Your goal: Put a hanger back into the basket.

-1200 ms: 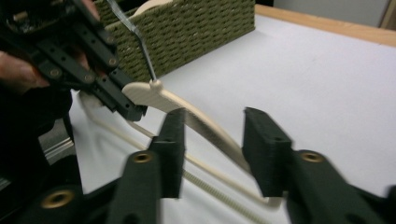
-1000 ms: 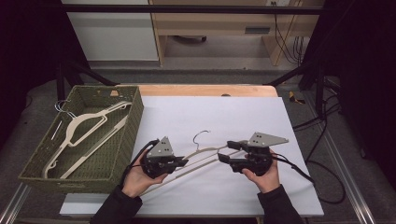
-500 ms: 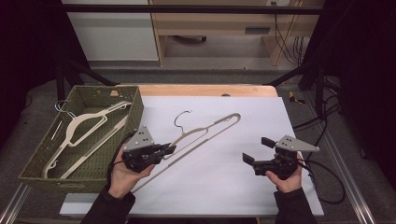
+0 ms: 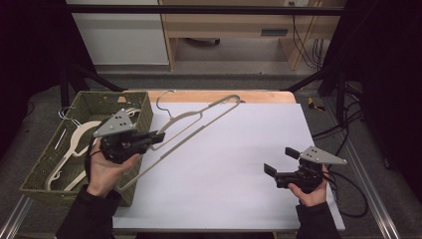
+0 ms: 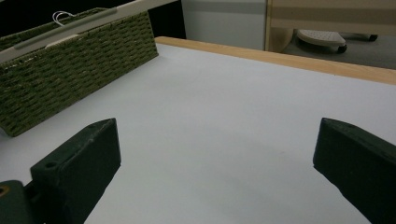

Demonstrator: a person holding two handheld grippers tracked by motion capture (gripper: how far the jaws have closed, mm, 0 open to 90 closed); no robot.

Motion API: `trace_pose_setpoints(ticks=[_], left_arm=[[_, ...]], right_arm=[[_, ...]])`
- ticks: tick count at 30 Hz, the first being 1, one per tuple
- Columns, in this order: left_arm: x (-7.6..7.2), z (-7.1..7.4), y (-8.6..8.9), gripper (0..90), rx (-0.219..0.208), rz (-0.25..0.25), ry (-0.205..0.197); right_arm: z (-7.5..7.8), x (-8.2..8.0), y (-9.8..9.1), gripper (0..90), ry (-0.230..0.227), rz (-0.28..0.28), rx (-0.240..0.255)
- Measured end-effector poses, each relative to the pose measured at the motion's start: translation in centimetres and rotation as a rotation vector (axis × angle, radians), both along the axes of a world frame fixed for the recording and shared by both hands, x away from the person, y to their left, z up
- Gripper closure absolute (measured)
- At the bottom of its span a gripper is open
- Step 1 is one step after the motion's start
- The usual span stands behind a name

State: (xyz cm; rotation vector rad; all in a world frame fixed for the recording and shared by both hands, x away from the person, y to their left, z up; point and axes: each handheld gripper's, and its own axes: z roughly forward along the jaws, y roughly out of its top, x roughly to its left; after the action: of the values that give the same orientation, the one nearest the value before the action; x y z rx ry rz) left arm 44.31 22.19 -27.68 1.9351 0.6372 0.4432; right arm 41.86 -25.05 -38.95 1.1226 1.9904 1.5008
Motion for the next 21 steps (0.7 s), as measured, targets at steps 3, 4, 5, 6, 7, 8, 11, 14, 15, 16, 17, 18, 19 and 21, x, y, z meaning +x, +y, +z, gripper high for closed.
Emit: trace_pose_setpoints(ticks=[3, 4, 5, 6, 7, 8, 11, 14, 15, 16, 17, 18, 19, 21], left_arm=[[0.3, 0.8, 1.3, 86.9, 0.015, 0.03, -0.009], [0.4, 1.0, 1.8, 86.8, 0.021, 0.037, -0.011], [0.5, 1.1, 2.1, 86.8, 0.02, 0.043, -0.016], [0.7, 1.3, 2.6, 86.8, 0.024, 0.048, -0.022], [0.9, 1.4, 3.0, 86.8, 0.021, 0.054, -0.017], [1.1, 1.5, 3.4, 86.8, 0.02, 0.06, -0.014], [1.6, 1.7, 4.9, 86.8, 0.024, 0.081, -0.01], [2.0, 1.7, 6.3, 86.8, 0.037, 0.105, -0.012], [2.1, 1.7, 6.8, 86.8, 0.039, 0.111, -0.015], [2.3, 1.7, 7.3, 86.8, 0.042, 0.116, -0.014], [2.4, 1.6, 7.7, 86.8, 0.041, 0.121, -0.014], [2.5, 1.6, 8.2, 86.8, 0.046, 0.127, -0.017], [2.6, 1.5, 8.7, 86.8, 0.046, 0.132, -0.015], [2.9, 1.3, 9.9, 86.8, 0.054, 0.149, -0.017]], right_arm=[[0.1, 0.0, 0.0, 1.3, -0.001, -0.005, 0.003], [0.1, 0.0, -0.1, 1.2, 0.0, -0.005, 0.004], [0.1, 0.0, -0.1, 1.2, -0.001, -0.002, 0.002], [0.1, -0.1, -0.1, 1.1, 0.001, -0.001, 0.009], [0.1, 0.0, -0.1, 1.0, -0.002, -0.002, 0.005], [0.1, 0.0, -0.1, 0.9, -0.002, -0.005, 0.004], [0.1, -0.1, -0.2, 0.8, -0.003, -0.007, 0.004], [0.2, 0.0, -0.2, 0.8, -0.005, -0.007, 0.004], [0.2, 0.0, -0.2, 0.8, -0.004, -0.007, 0.004], [0.1, 0.0, -0.2, 0.8, -0.005, -0.003, 0.003], [0.1, 0.0, -0.2, 0.8, -0.003, -0.004, 0.005], [0.1, 0.0, -0.1, 0.8, -0.001, -0.004, 0.005], [0.1, 0.0, -0.1, 0.8, 0.0, -0.004, 0.004], [0.1, 0.0, -0.1, 0.8, 0.001, -0.003, 0.003]])
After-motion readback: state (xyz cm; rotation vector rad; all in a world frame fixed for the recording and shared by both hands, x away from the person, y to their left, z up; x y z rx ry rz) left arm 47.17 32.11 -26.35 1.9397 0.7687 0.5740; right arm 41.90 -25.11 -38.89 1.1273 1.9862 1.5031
